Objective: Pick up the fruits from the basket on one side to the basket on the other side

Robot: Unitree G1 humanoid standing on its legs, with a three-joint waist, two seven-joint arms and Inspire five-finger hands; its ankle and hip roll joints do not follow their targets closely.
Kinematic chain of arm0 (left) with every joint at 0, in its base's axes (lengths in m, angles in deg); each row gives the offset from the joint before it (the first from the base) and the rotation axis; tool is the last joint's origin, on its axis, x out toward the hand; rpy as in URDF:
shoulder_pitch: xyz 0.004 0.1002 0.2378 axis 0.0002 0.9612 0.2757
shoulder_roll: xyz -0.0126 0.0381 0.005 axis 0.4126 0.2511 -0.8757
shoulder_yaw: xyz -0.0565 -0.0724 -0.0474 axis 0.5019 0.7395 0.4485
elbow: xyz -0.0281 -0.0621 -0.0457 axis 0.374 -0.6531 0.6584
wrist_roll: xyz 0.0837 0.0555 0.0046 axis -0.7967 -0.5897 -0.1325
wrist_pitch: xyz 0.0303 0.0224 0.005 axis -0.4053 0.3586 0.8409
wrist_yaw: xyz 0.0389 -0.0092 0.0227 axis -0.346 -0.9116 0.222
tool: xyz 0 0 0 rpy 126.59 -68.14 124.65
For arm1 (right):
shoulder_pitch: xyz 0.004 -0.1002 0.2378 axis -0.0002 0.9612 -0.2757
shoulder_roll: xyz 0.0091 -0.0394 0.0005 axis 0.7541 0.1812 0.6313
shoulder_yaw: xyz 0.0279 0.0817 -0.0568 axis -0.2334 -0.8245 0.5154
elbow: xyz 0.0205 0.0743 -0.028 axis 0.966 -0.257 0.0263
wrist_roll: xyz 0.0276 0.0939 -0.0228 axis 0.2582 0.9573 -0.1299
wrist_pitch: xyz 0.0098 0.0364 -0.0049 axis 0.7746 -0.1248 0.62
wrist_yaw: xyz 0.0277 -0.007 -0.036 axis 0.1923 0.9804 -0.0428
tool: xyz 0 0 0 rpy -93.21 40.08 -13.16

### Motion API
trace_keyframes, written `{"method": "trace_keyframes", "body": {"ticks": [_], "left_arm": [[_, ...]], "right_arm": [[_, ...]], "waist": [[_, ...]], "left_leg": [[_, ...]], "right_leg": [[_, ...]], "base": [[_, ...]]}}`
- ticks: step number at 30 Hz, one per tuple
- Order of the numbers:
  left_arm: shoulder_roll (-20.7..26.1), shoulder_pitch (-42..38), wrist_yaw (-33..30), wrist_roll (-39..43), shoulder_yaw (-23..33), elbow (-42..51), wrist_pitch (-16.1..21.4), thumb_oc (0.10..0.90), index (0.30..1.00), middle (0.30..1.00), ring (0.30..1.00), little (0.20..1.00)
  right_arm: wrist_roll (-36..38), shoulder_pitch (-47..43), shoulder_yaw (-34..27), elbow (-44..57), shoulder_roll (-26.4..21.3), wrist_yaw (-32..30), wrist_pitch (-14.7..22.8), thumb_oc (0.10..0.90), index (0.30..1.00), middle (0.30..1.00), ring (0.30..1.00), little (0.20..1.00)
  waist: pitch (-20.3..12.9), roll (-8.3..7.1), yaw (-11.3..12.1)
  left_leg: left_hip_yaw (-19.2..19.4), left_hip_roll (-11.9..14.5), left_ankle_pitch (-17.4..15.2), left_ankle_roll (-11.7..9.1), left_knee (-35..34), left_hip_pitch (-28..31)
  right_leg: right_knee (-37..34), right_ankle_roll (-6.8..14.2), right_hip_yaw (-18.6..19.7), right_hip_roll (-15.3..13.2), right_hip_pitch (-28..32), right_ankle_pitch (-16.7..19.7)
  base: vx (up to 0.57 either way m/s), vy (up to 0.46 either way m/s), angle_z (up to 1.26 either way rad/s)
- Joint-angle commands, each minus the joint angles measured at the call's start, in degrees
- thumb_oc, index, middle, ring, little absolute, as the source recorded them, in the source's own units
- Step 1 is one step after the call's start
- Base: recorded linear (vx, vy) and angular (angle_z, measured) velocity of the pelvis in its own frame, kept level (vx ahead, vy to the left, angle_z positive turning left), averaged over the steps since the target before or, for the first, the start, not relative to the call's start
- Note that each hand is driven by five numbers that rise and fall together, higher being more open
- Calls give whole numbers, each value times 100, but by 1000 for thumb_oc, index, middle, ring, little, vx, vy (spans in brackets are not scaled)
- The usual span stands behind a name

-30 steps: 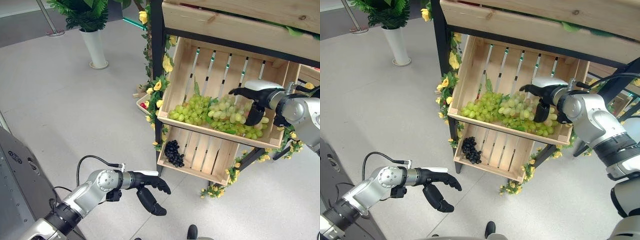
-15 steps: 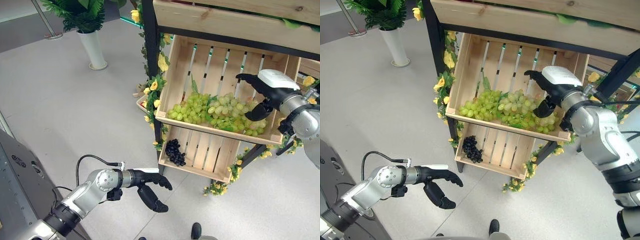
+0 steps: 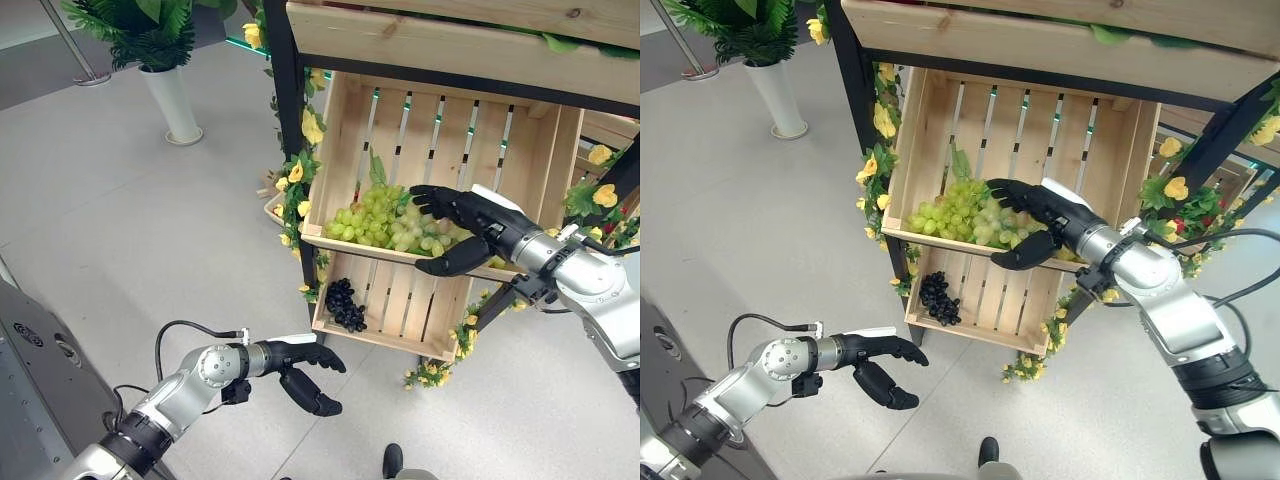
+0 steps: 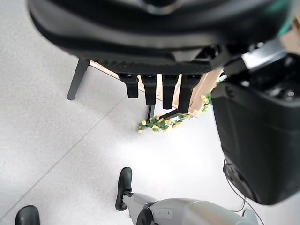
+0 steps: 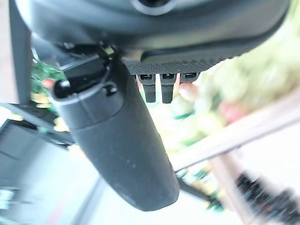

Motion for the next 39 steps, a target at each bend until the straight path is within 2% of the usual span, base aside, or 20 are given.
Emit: {"method": "trace_keyframes", "body": {"ticks": [1,2,4,8,12,14,20,25,28,30,35,39], "left_arm": [[-32,-351,-482,255,180,37,590,800,900,900,900,900],[-108,-315,-596,209,249,42,636,800,900,900,900,900],[-213,-267,-775,159,312,41,684,800,900,900,900,900],[-439,-183,-1036,68,369,54,700,800,900,900,900,900],[-528,-163,-1229,2,350,52,660,800,900,900,900,900],[-539,-157,-1279,17,340,63,641,800,900,900,900,900],[-601,-106,-1539,55,317,56,682,800,900,900,900,900],[-638,-65,-1771,177,315,52,744,800,900,900,900,900],[-686,-1,-1812,363,403,108,702,800,900,900,900,900],[-719,63,-1839,342,445,126,715,800,900,900,900,900],[-710,160,-1881,282,491,189,711,800,900,900,900,900],[-697,166,-1840,281,464,254,700,800,900,900,900,900]], "right_arm": [[789,23,-278,471,340,434,837,800,900,900,900,900],[755,140,-350,488,557,390,1108,800,900,900,900,900],[792,291,-477,686,856,263,1297,800,900,900,900,900],[460,350,-675,914,1241,-66,1437,800,900,900,900,900],[227,317,-771,987,1368,-291,1564,800,900,900,900,900],[336,303,-791,1030,1378,-318,1591,800,900,900,900,900],[692,296,-851,1227,1619,-620,2148,800,900,900,900,900],[957,385,-855,1233,2020,-817,2580,800,900,900,900,900],[1540,516,-787,1293,2282,-522,2435,800,900,900,900,900],[2045,673,-676,1308,2462,-268,2212,800,900,900,900,900],[3070,993,-186,1151,2821,431,1838,800,900,900,900,900],[3269,1223,315,913,3080,989,1388,800,900,900,900,900]], "waist": [[-328,-52,211],[-329,-43,237],[-330,-25,256],[-318,1,280],[-308,17,278],[-309,20,276],[-331,41,302],[-356,76,339],[-374,91,371],[-381,93,386],[-375,97,454],[-365,105,528]], "left_leg": [[-140,-356,-252,243,49,-290],[-168,-377,-259,261,49,-301],[-184,-413,-281,287,49,-312],[-195,-471,-327,351,49,-305],[-171,-485,-332,386,49,-297],[-153,-480,-328,393,49,-296],[-152,-462,-325,393,49,-283],[-176,-460,-329,384,49,-287],[-189,-462,-326,377,49,-298],[-195,-470,-318,376,49,-315],[-219,-534,-308,405,49,-331],[-262,-629,-315,464,49,-350]], "right_leg": [[48,456,-73,-403,485,-415],[59,472,-94,-425,474,-406],[111,503,-122,-467,432,-409],[168,536,-102,-515,366,-405],[217,543,-63,-526,324,-413],[221,539,-51,-523,320,-419],[193,503,-40,-497,343,-432],[143,479,-59,-472,383,-443],[117,467,-88,-470,401,-445],[110,459,-106,-475,397,-444],[98,482,-168,-528,395,-421],[156,561,-223,-635,356,-379]], "base": [[-18,60,3],[-16,39,2],[-24,53,2],[-17,28,2],[0,0,0],[0,0,0],[2,-16,0],[1,-7,0],[0,0,0],[0,0,0],[-1,73,5],[9,108,8]]}}
